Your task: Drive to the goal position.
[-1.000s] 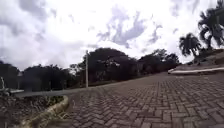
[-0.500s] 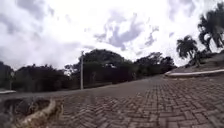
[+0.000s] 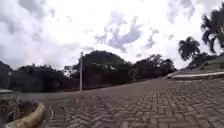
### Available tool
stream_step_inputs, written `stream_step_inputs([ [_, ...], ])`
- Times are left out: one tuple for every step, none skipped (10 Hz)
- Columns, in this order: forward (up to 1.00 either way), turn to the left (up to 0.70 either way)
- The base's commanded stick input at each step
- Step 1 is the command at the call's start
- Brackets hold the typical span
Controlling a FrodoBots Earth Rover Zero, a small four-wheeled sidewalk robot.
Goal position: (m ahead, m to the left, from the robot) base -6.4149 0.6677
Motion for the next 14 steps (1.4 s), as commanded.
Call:
stream_step_inputs([
  [0.85, -0.02],
  [0.85, -0.27],
  [0.85, -0.25],
  [0.85, 0.0],
  [0.85, 0.0],
  [0.85, 0.0],
  [0.7, 0.0],
  [0.0, 0.0],
  [0.0, 0.0],
  [0.0, 0.0],
  [0.0, 0.0],
  [0.85, -0.01],
  [0.85, -0.15],
  [0.85, -0.27],
])
